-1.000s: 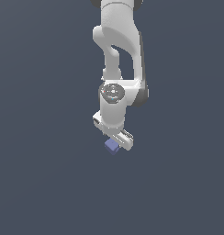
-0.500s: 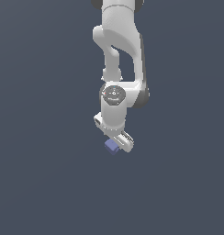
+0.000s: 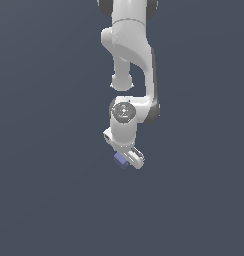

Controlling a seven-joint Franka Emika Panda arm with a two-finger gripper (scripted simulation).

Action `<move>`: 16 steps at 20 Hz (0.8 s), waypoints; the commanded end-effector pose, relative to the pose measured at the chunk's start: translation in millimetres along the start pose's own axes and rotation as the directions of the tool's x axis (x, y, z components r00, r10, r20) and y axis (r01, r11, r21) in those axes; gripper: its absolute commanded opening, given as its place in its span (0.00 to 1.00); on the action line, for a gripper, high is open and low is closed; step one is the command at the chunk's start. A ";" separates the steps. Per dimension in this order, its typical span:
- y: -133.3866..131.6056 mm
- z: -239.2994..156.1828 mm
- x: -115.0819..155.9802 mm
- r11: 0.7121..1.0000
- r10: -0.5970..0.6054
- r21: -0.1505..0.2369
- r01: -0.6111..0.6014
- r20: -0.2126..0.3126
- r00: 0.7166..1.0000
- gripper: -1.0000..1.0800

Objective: Pick up the object and move it to a goal position.

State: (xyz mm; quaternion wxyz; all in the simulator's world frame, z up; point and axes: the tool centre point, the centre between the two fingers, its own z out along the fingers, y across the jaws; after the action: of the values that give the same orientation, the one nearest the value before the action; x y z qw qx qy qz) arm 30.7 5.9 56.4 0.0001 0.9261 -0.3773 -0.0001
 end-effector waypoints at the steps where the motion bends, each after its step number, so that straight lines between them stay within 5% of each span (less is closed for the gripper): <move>1: 0.2 11.2 -0.1 1.000 0.001 0.000 -0.001 0.000 1.000 0.96; 6: -0.9 17.1 0.6 1.000 0.001 0.000 -0.001 0.000 1.000 0.96; 7: -0.9 17.1 0.6 1.000 0.001 0.000 -0.001 0.000 1.000 0.00; 16: -0.9 17.1 0.6 1.000 0.001 0.000 -0.001 0.000 1.000 0.00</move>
State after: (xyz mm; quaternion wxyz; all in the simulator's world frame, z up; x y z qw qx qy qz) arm 31.9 6.7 39.9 -0.0003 0.9260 -0.3775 0.0001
